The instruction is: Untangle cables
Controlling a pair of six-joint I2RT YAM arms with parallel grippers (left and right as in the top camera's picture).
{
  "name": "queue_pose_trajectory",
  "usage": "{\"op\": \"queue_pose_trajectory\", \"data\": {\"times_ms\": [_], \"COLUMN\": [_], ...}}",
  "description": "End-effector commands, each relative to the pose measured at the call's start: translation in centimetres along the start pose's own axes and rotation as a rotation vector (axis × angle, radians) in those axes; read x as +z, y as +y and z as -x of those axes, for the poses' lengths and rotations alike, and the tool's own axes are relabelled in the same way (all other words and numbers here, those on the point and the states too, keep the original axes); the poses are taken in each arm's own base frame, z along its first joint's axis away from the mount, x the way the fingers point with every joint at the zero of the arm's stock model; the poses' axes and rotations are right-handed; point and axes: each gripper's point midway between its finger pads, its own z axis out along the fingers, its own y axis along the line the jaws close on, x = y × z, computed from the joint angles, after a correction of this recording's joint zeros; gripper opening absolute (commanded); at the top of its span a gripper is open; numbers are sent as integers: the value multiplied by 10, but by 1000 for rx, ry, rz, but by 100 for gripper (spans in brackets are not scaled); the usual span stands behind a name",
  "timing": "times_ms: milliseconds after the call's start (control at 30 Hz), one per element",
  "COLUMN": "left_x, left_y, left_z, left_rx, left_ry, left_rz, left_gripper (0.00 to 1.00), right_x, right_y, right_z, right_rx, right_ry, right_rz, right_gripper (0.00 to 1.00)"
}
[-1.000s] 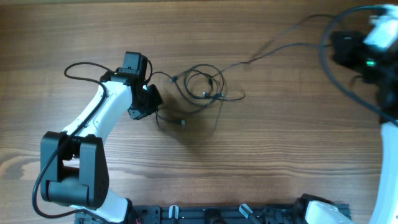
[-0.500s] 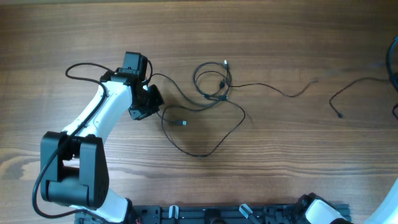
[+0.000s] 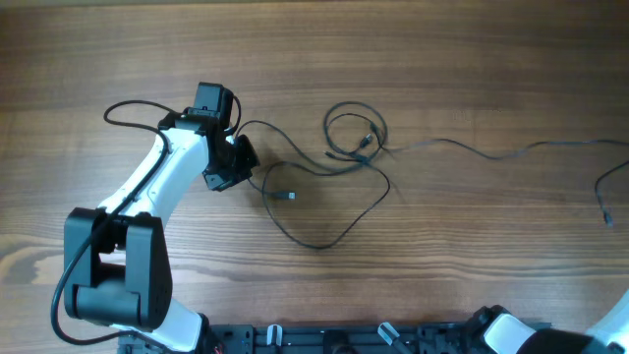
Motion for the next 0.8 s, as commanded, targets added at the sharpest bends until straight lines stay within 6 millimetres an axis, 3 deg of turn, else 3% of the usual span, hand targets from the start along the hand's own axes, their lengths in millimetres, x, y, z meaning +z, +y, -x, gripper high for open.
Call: {"op": "queue_pose_trajectory", "data": {"times_ms": [0, 100, 233, 267, 300, 367, 433, 500, 667, 767], "left_x": [3, 3, 3, 3, 3, 3, 3, 3, 3, 3], "left_y": [1, 0, 0, 0, 0, 0, 0, 0, 0, 0], "left_z": [-1, 0, -1, -1, 0, 0, -1, -1, -1, -1], "left_rx": [7, 4, 4, 3, 3, 3, 3, 3, 3, 3], "left_ry": [13, 8, 10, 10, 10, 10, 10, 10, 10, 10], "left_rz": [-1, -5, -3, -3, -3, -3, -3, -3, -4, -3], "left_gripper": [4, 4, 4, 4, 4, 4, 4, 4, 4, 4], "right_x": [16, 29, 52, 55, 55, 52, 40, 17, -20, -27], "right_y": [23, 44, 42, 48, 54, 67, 79, 96, 109, 109], "right_z": [-4, -38, -59, -68, -75, -92, -113, -143, -210, -249], "right_rx": [-35, -131, -198, -230, -247, -251, -263, -355, -654, -843], "right_ry": [96, 258, 344, 382, 415, 500, 607, 722, 850, 875], "right_rz": [151, 281, 271, 313, 358, 459, 564, 730, 854, 758], "right_gripper": [4, 5, 5, 11, 27, 78, 100, 100, 100, 100]}}
